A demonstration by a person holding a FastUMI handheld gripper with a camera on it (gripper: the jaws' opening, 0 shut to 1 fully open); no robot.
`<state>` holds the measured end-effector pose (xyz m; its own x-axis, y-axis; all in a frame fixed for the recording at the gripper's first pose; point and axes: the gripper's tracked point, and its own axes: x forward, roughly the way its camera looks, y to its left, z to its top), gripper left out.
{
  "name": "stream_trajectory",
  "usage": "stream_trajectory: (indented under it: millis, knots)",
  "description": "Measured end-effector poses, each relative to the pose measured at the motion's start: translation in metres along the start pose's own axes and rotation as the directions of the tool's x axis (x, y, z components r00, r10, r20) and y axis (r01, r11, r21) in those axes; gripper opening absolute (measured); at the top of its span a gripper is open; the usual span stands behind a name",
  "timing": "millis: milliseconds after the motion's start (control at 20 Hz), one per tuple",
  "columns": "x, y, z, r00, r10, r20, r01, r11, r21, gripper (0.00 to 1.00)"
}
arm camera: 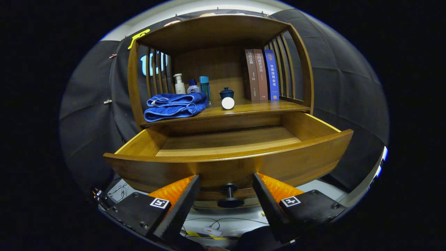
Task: Pull open the drawer, take out the items inside it, and place them on the countertop above the cabinet.
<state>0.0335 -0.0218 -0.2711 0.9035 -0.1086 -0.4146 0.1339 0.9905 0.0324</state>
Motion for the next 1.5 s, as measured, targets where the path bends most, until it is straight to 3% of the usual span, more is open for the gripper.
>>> stream_trajectory:
  millis: [750, 1500]
  knots:
    - [0.119, 0.001, 0.032, 1.0, 0.012, 0.009, -0.012, 0.999, 0.03, 1.0]
    - [0.141, 0.006, 0.028, 1.0, 0.003, -0.022, -0.003, 1.0, 0.026, 1.0]
